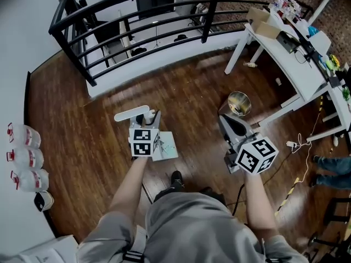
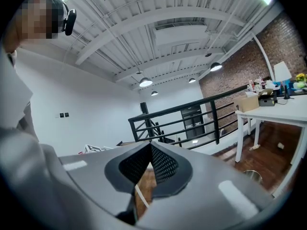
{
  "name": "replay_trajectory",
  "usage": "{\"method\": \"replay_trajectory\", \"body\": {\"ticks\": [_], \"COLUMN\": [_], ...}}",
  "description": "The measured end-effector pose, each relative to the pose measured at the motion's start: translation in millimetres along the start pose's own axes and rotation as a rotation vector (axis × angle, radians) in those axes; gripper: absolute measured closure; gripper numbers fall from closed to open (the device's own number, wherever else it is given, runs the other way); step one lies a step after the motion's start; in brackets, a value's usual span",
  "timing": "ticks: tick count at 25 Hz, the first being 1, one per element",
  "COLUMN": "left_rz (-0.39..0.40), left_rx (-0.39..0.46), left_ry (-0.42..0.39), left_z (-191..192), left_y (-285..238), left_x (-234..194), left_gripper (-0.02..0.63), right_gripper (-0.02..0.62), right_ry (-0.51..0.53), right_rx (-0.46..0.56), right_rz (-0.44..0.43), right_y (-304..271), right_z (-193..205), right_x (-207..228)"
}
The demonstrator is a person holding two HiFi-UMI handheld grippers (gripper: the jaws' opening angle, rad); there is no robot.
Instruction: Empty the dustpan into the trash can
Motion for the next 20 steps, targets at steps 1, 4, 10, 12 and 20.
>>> {"method": "replay_trajectory", "body": {"ticks": [1, 4, 10, 12, 20], "left_rz": [0.010, 0.045, 0.107, 0.139, 0.259], "left_rx": [0.006, 0.047, 0.150, 0.176, 0.232], "left_ry": [-0.003, -0.019, -0.031, -0.032, -0.058], "left_z": [-8, -34, -96, -116, -187], "left_y": [3, 10, 11, 6, -34], "left_x": [1, 8, 28, 38, 99], "left_gripper": [0.399, 0.399, 0.399, 0.399, 0.399], "right_gripper": [0.595, 0.595, 0.595, 0.595, 0.595], "right_ry": [-0.001, -0.006, -0.008, -0.007, 0.001], "right_rx": [0.005, 0.022, 0.068, 0.083, 0.155], "right_rz": [0.001, 0.008, 0.040, 0.060, 0.163], "right_y": [0, 2, 13, 22, 69], "right_z": [-2, -5, -18, -25, -53], "right_x": [1, 4, 16, 24, 78]}}
Point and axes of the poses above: the fingertips, and each gripper's own axes: y backward along the fingers, x to its right, z out of its underside, the point moved 4 cm from there along y, backward along the fingers, and after that the axes turned 2 degrees about -y, right-handed, at the moved point
